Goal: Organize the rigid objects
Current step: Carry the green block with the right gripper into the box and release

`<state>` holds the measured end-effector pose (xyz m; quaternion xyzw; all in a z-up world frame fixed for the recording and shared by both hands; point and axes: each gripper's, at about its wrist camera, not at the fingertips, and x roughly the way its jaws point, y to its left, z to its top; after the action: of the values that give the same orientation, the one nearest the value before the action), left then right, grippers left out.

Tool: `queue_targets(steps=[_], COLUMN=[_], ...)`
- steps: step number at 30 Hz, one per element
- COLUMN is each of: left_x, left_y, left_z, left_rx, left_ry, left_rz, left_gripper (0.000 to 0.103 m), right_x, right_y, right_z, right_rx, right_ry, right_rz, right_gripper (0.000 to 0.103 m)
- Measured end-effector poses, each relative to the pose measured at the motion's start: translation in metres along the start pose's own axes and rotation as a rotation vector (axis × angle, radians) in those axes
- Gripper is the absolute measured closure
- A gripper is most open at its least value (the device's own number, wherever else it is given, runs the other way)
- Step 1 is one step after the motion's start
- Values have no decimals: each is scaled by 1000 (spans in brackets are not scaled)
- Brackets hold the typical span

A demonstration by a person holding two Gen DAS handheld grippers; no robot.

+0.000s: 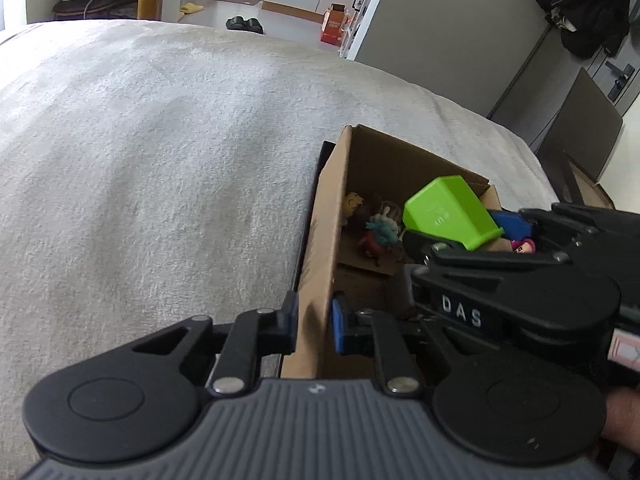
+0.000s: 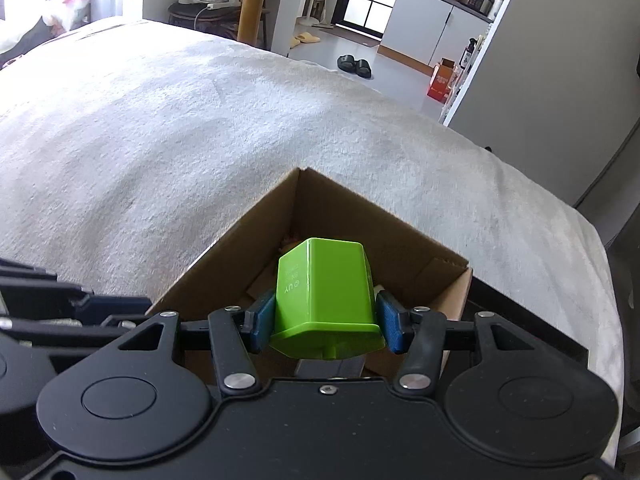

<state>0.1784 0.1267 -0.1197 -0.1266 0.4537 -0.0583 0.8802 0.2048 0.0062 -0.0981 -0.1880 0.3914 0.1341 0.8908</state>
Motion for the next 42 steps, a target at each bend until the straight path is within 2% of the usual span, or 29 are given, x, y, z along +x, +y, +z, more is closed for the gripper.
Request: queue_targets(steps=[9, 23, 31, 34, 36, 42], left_x=[1, 2, -3, -6, -8, -9], left_y=[-2, -7, -25, -33, -37, -57], left_z=[1, 1, 4, 6, 7, 10], left_rx=[4, 17, 83, 98, 105, 161], left_ry=[-1, 12, 6, -6, -9, -19], left_rz=[-2, 35, 112, 155, 172, 238], left_gripper=[89, 87, 84, 74, 62, 47], right_x=[-3, -19, -29, -32, -34, -40], right_y=[2, -13, -29, -38, -44, -69], right_z=[11, -2, -15, -21, -24, -37], right_rx=[0, 18, 42, 61, 75, 115], right_ry=[-33, -42, -60, -71, -81, -109], right_rz=[10, 13, 13, 16, 15, 2], right_gripper=[50, 49, 43, 40, 33, 20])
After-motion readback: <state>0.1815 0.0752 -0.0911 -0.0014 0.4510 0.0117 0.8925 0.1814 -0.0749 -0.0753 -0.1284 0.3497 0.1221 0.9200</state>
